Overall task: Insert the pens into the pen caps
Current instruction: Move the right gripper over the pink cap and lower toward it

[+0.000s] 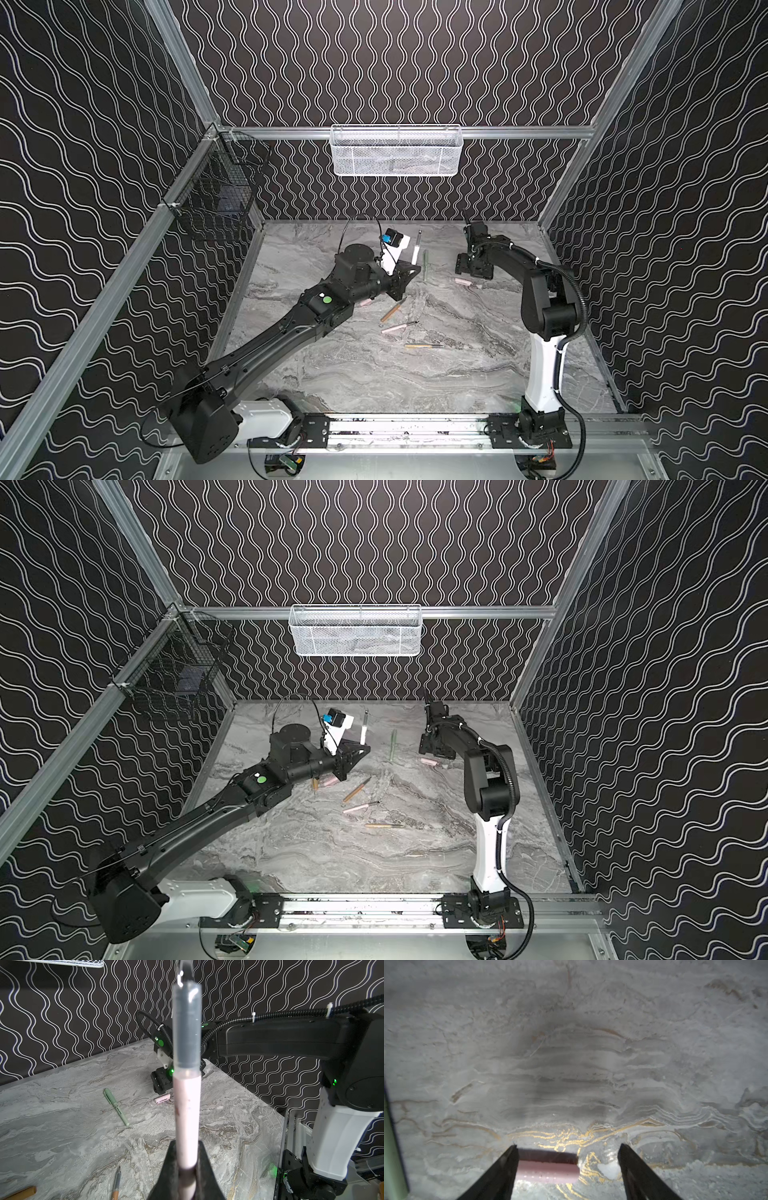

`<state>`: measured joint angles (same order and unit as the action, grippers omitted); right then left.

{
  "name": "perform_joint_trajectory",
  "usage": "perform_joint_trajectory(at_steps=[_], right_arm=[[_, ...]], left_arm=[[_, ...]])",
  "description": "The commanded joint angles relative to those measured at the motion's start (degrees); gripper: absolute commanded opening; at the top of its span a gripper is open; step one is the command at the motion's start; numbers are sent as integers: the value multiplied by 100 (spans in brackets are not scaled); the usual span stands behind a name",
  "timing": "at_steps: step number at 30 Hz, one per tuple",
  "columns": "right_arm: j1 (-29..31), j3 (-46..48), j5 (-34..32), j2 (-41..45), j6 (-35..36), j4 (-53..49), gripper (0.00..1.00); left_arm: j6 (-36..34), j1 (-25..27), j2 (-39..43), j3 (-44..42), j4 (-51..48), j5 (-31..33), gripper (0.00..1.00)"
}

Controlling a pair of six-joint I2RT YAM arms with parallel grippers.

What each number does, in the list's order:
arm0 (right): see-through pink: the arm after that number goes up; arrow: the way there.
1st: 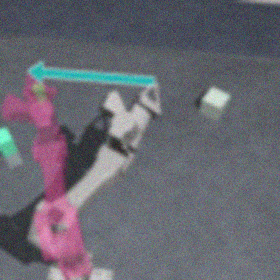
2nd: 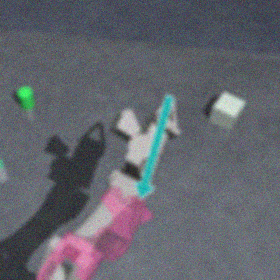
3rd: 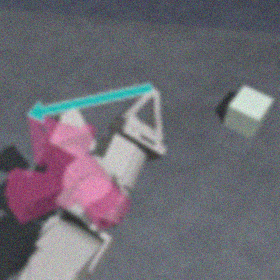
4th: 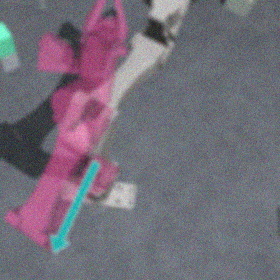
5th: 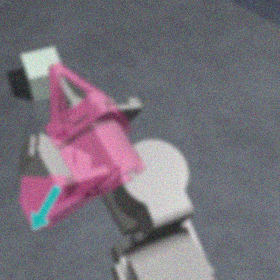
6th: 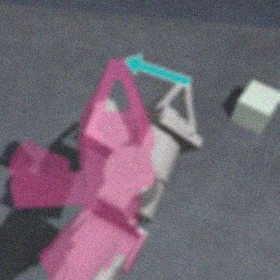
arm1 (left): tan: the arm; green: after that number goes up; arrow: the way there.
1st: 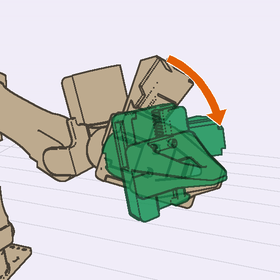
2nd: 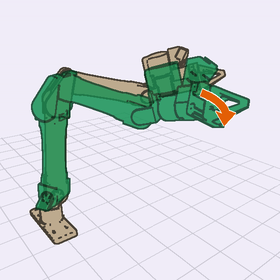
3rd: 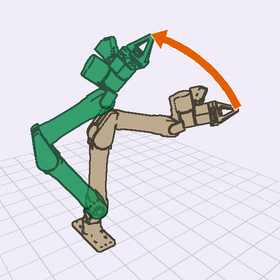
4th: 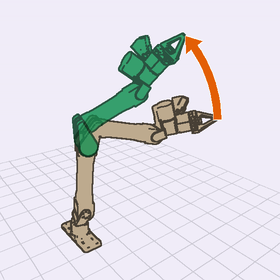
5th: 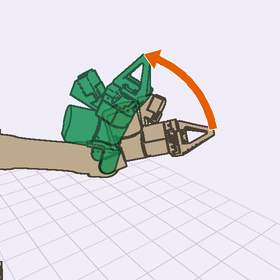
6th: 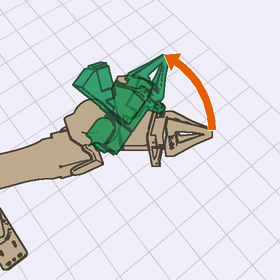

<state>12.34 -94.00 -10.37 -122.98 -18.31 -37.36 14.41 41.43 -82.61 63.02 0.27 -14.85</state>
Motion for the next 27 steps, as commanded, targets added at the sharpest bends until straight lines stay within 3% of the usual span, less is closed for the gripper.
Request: perform_joint_trajectory(at_steps=[1,14,24,27], right_arm=[[12,51,37,-94,140,-265,79],[86,877,156,413,288,-173,78],[15,1056,273,779,681,-312,65],[-1,1136,858,981,851,-178,66]], left_arm=[[-115,-3,-6,64,149,-9,0],[-71,-2,-72,37,216,-90,0],[0,10,-115,38,242,-185,0],[8,24,-137,42,260,-192,0]])
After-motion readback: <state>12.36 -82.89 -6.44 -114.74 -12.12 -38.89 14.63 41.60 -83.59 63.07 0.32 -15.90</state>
